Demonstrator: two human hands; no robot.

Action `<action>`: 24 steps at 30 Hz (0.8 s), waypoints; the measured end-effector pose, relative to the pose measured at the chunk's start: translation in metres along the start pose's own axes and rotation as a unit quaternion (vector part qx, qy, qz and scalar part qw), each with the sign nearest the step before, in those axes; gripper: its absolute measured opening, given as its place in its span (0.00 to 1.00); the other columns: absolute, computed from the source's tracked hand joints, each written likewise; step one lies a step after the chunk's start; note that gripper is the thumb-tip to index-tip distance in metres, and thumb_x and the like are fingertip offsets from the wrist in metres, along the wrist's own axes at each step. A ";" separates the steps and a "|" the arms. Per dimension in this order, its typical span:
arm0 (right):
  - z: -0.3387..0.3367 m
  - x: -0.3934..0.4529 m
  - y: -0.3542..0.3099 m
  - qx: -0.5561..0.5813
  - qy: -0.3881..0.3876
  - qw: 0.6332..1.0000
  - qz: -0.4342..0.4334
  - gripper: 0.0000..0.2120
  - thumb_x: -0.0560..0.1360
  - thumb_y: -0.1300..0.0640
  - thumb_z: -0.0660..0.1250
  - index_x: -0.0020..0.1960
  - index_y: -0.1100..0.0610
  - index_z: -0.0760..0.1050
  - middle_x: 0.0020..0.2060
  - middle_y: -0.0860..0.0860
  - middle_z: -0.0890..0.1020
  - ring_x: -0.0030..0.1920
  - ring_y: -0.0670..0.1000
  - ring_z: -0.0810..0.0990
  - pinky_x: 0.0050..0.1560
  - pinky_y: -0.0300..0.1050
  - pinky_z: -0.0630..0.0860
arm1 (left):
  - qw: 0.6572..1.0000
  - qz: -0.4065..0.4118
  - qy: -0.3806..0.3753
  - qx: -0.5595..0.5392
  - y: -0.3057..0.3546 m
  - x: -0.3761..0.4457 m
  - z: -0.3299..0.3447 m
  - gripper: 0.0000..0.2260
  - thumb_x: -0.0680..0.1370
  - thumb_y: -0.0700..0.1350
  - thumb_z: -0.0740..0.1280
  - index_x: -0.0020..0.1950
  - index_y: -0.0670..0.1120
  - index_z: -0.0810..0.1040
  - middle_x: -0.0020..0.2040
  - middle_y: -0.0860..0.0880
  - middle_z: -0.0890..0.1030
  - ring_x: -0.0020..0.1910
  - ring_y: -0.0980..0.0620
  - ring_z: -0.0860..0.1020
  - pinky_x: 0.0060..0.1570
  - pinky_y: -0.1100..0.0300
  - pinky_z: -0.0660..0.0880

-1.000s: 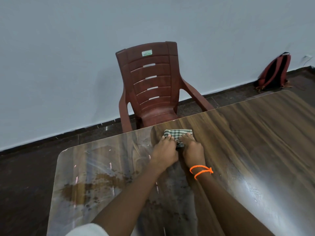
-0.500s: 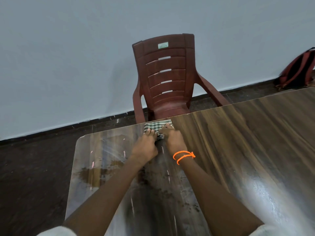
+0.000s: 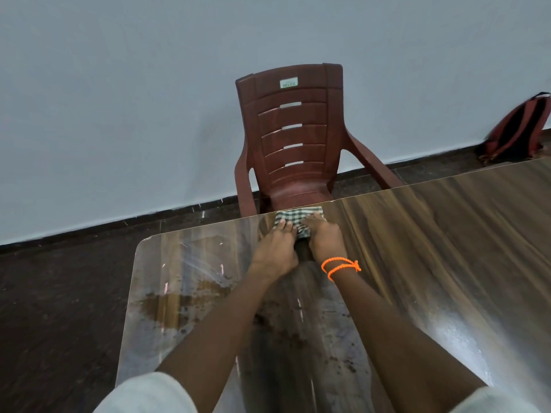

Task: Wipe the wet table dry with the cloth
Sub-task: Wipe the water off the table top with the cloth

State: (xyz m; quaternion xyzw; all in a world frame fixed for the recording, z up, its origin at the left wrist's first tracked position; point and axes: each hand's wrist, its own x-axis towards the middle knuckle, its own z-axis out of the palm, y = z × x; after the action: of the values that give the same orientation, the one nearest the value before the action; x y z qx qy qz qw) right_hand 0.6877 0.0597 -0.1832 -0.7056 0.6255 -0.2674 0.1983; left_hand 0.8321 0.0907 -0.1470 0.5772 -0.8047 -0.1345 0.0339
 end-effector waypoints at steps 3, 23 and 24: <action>0.008 0.016 -0.029 0.038 -0.026 0.999 -0.017 0.19 0.69 0.72 0.61 0.56 0.61 0.81 0.59 0.61 0.80 0.67 0.57 0.73 0.65 0.50 0.71 | 1.000 -0.022 0.004 0.003 -0.035 0.006 -0.004 0.31 0.70 0.39 0.62 0.74 0.41 0.65 0.75 0.44 0.65 0.76 0.46 0.58 0.72 0.51 0.62; -0.019 -0.080 0.020 0.027 0.010 0.999 0.025 0.19 0.69 0.68 0.59 0.56 0.59 0.82 0.59 0.57 0.81 0.66 0.54 0.73 0.65 0.38 0.64 | 0.998 0.031 0.002 -0.047 0.042 -0.058 0.016 0.29 0.73 0.40 0.62 0.75 0.41 0.65 0.77 0.45 0.63 0.77 0.48 0.56 0.72 0.53 0.63; -0.016 -0.073 0.016 0.028 0.014 0.999 0.029 0.20 0.69 0.70 0.60 0.55 0.59 0.82 0.59 0.57 0.81 0.66 0.54 0.73 0.65 0.39 0.64 | 0.999 0.023 0.005 -0.046 0.038 -0.056 0.014 0.29 0.73 0.39 0.62 0.75 0.41 0.65 0.77 0.45 0.63 0.77 0.48 0.56 0.72 0.52 0.63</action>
State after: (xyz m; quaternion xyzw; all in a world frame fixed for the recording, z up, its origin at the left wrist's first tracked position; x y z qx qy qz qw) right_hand 0.6602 0.1304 -0.1901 -0.6775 0.6407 -0.2887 0.2171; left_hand 0.8127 0.1575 -0.1454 0.5572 -0.8105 -0.1673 0.0672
